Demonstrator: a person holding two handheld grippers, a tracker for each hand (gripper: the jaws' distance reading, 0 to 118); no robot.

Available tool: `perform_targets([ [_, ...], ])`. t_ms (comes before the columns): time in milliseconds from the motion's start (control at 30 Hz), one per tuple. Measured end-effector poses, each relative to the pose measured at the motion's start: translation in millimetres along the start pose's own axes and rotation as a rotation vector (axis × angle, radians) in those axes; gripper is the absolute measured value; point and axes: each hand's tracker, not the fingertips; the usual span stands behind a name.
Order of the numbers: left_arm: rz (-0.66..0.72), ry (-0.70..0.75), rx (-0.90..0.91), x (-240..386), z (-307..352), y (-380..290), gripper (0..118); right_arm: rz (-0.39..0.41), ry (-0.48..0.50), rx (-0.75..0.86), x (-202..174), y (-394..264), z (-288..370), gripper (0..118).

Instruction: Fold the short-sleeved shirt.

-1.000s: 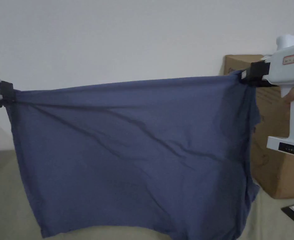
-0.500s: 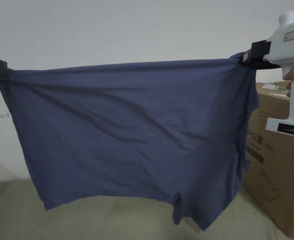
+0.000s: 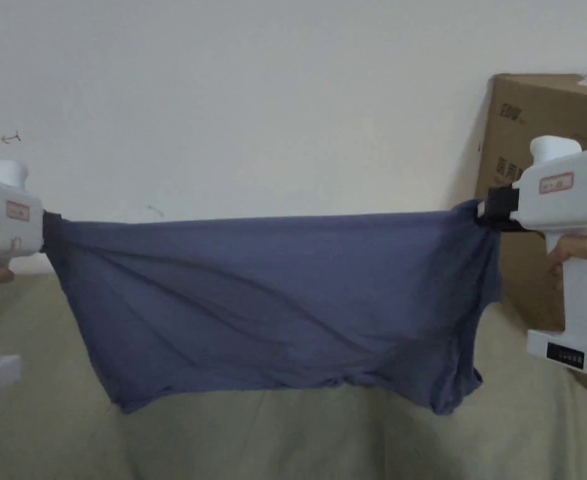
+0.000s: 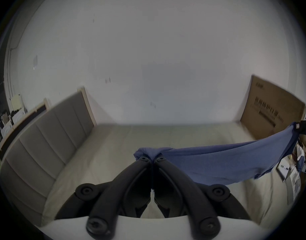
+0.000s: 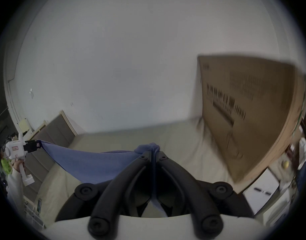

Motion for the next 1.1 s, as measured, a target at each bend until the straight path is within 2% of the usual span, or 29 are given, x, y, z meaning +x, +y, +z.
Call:
perform_targets([
  [100, -0.004, 0.012, -0.123, 1, -47, -65, 0, -0.042, -0.010, -0.123, 18, -63, -47, 5],
  [200, 0.073, 0.003, -0.249, 3, -74, -121, 0, -0.085, -0.012, -0.199, 33, -119, -79, 5],
  [333, 0.096, 0.012, -0.355, 2, -94, -177, 0, -0.088, -0.053, -0.279, 42, -172, -95, 5],
  [400, 0.097, 0.006, -0.356, 1, -88, -193, 0, -0.098, -0.041, -0.293, 45, -188, -89, 5],
  [567, 0.046, 0.002, -0.390, -3, -57, -218, 0, -0.148, -0.014, -0.292, 51, -209, -47, 5],
  [667, 0.019, -0.001, -0.402, -12, -28, -230, 0, -0.144, -0.007, -0.291, 43, -222, -11, 5],
  [800, 0.033, -0.005, -0.386, -22, 37, -258, 0, -0.106, 0.003, -0.285, 31, -256, 60, 5],
  [933, 0.073, -0.015, -0.409, -38, 104, -305, 0, -0.121, 0.006, -0.300, 28, -300, 126, 5],
  [1100, 0.050, -0.021, -0.448, -49, 180, -373, 0, -0.121, 0.008, -0.315, 22, -361, 199, 5],
])
